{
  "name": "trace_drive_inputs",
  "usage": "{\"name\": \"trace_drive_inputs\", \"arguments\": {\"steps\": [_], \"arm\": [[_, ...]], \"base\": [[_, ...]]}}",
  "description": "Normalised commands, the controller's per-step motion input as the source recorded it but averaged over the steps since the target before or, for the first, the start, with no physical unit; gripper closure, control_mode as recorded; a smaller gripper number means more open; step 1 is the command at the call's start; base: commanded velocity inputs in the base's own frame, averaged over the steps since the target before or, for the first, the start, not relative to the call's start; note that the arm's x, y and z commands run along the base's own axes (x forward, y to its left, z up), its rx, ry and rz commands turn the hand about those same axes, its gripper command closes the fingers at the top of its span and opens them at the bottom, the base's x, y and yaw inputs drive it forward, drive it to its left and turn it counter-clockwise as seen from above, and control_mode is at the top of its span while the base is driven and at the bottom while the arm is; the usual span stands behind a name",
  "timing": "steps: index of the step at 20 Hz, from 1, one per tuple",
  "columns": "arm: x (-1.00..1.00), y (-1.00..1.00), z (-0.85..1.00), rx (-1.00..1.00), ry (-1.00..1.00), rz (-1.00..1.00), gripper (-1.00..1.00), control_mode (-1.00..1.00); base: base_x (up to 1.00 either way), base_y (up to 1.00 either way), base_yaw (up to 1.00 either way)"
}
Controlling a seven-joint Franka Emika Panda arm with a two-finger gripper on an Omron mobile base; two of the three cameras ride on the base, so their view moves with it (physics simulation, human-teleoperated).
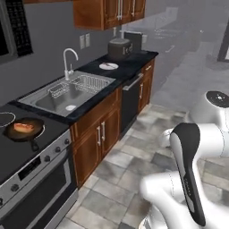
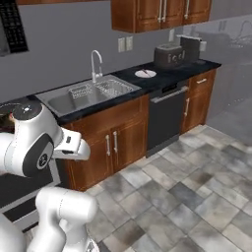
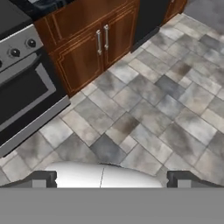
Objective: Place the cold items (peach and tangerine) from the fridge in one tupperware on the dining counter. Place the warm items (hot dog and kebab skewer) in the stove area in another tupperware.
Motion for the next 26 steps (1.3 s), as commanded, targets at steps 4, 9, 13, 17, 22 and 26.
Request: {"name": "trace_drive_inputs", "arguments": {"steps": [4, 9, 13, 17, 22, 26], "arm": [[0.00, 0.00, 0.00, 0.00, 0.00, 0.00, -1.00, 1.00], [0.00, 0.00, 0.00, 0.00, 0.00, 0.00, -1.00, 1.00], [0.00, 0.00, 0.00, 0.00, 0.00, 0.00, -1.00, 1.00], [0.00, 0.00, 0.00, 0.00, 0.00, 0.00, -1.00, 1.00], [0.00, 0.00, 0.00, 0.00, 0.00, 0.00, -1.00, 1.00], [0.00, 0.00, 0.00, 0.00, 0.00, 0.00, -1.00, 1.00]], "base": [[1.00, -0.37, 0.31], [1.00, -0.39, 0.31], [1.00, -0.42, 0.32], [1.00, -0.51, 0.32], [1.00, -0.57, 0.32], [1.00, -0.57, 0.33]]}}
